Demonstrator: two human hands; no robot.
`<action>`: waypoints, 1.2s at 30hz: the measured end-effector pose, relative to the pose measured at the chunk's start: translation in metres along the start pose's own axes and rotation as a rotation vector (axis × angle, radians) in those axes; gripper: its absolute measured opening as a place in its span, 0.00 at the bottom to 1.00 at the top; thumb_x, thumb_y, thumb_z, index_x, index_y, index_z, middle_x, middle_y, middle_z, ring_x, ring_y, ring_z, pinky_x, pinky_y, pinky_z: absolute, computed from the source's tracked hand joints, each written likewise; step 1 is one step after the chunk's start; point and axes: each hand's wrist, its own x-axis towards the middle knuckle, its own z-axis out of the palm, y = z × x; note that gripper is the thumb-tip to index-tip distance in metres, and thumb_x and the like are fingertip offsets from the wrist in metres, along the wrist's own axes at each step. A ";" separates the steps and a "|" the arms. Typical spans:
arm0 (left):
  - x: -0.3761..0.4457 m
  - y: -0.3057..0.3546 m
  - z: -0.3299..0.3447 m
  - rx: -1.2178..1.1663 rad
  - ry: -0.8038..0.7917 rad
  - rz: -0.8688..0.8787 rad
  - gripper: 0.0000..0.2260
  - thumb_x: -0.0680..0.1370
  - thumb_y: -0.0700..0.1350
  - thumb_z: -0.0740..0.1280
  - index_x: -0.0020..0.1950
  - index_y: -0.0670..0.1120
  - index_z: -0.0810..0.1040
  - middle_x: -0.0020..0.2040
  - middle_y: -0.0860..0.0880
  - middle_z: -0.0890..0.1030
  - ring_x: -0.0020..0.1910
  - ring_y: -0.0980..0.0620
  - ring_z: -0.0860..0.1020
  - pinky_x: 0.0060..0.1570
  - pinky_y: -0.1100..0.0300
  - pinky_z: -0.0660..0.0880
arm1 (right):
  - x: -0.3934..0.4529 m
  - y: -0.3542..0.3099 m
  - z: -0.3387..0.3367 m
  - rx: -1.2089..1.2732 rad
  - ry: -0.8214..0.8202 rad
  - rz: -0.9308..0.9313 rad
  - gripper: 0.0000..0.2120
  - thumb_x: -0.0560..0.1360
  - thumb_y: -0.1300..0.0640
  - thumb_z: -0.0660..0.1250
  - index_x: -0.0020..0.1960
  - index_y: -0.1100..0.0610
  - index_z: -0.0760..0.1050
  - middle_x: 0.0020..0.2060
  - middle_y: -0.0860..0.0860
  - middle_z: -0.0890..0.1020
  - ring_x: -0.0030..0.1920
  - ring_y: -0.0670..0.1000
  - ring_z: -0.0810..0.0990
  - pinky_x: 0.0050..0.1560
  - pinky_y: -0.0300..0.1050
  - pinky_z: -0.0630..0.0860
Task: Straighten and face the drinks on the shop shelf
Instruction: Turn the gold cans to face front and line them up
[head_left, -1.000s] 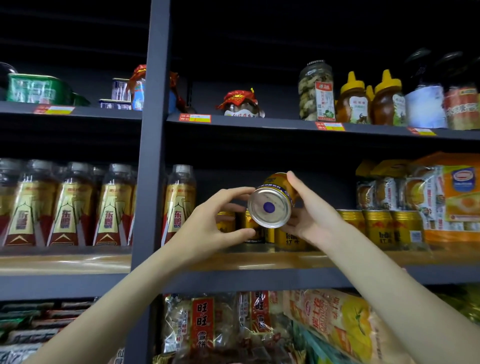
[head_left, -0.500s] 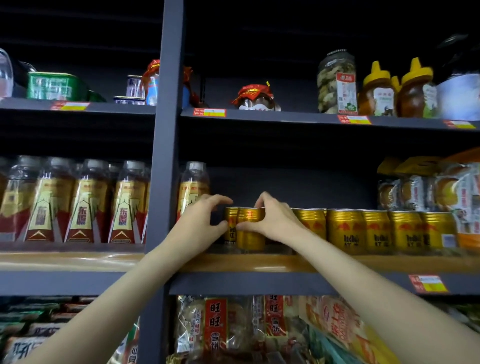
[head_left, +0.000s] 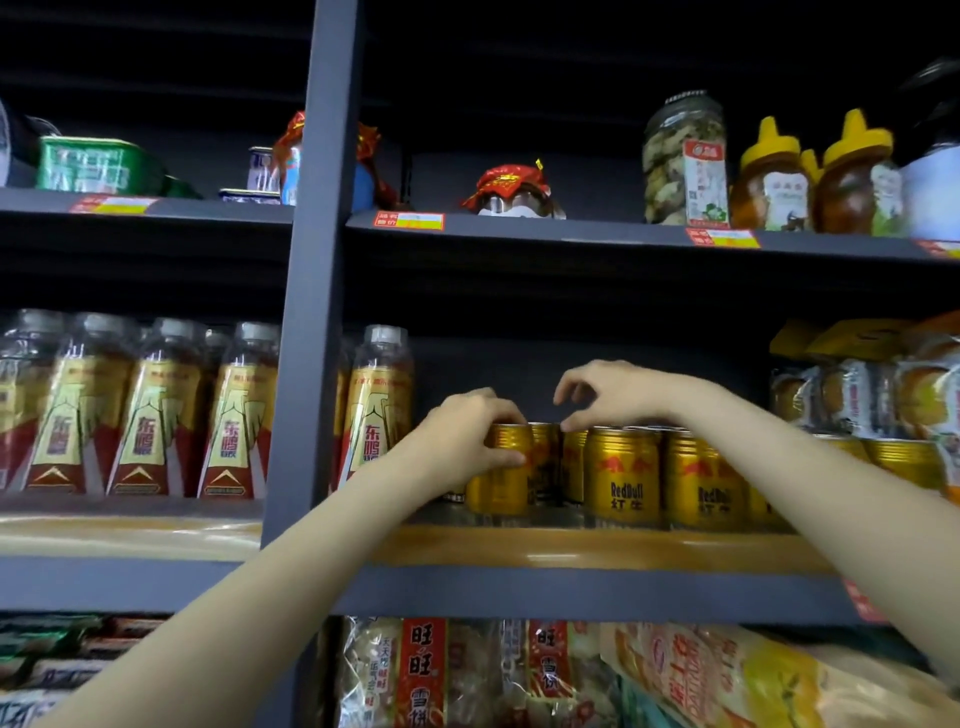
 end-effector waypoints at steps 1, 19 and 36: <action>0.000 -0.002 -0.002 0.020 -0.001 0.000 0.17 0.75 0.48 0.68 0.63 0.49 0.73 0.55 0.51 0.72 0.54 0.54 0.72 0.51 0.62 0.73 | 0.006 -0.001 0.003 -0.021 -0.021 0.008 0.23 0.75 0.49 0.68 0.67 0.51 0.68 0.65 0.52 0.71 0.64 0.51 0.71 0.57 0.44 0.70; 0.000 -0.034 -0.012 0.023 -0.061 -0.139 0.17 0.75 0.44 0.68 0.63 0.52 0.72 0.59 0.50 0.76 0.55 0.52 0.75 0.48 0.62 0.74 | 0.068 -0.019 0.029 -0.032 -0.235 0.066 0.29 0.73 0.54 0.71 0.71 0.49 0.64 0.72 0.52 0.63 0.69 0.56 0.65 0.61 0.50 0.69; -0.025 -0.005 -0.016 -0.406 0.222 -0.050 0.18 0.76 0.50 0.67 0.65 0.51 0.71 0.61 0.54 0.76 0.60 0.60 0.73 0.56 0.68 0.70 | -0.046 -0.019 -0.027 1.084 0.261 0.036 0.21 0.70 0.57 0.73 0.60 0.52 0.72 0.52 0.53 0.76 0.51 0.51 0.77 0.42 0.44 0.75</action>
